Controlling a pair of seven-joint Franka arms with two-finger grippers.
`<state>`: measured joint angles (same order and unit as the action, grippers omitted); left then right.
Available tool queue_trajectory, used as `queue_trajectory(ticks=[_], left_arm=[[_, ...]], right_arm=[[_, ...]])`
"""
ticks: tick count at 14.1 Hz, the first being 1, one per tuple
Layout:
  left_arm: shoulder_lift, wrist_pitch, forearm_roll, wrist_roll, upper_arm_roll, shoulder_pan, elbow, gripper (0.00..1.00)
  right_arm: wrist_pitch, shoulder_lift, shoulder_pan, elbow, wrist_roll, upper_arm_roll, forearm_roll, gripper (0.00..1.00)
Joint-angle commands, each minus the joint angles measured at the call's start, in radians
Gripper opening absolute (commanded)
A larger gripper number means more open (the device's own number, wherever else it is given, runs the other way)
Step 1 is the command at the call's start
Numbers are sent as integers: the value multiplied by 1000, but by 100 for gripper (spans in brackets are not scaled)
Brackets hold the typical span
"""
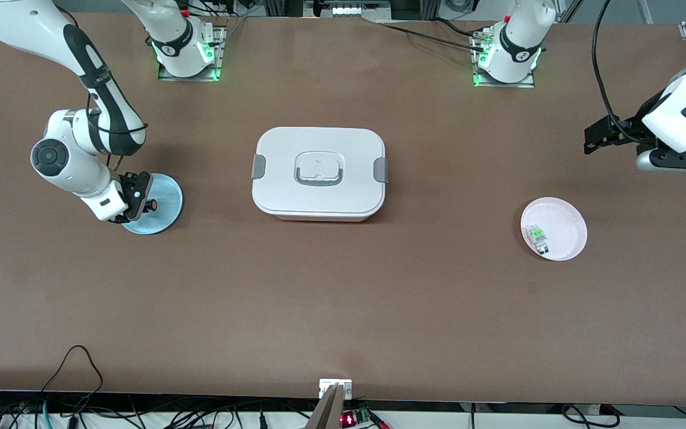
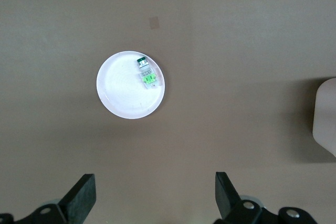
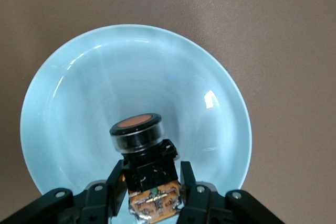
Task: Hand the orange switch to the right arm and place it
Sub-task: 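Lower the switch onto the light-blue plate with the right gripper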
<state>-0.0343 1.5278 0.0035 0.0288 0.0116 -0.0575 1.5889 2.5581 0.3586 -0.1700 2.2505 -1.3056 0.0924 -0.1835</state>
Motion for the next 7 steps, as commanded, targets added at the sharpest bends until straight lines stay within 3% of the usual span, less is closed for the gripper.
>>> queue_trajectory(ticks=[1, 4, 5, 6, 7], left_arm=[[14, -9, 13, 22, 5, 5, 8, 100], [11, -5, 21, 20, 5, 4, 6, 100], [13, -6, 21, 16, 5, 4, 6, 100], [11, -5, 20, 16, 5, 5, 5, 100], [11, -5, 19, 16, 5, 4, 3, 100]], right_arm=[[62, 5, -10, 37, 0, 10, -8, 30], [96, 19, -10, 49, 2, 10, -7, 37], [94, 16, -10, 49, 2, 10, -7, 47], [88, 11, -10, 49, 15, 10, 1, 65], [79, 4, -10, 47, 50, 12, 1, 100]])
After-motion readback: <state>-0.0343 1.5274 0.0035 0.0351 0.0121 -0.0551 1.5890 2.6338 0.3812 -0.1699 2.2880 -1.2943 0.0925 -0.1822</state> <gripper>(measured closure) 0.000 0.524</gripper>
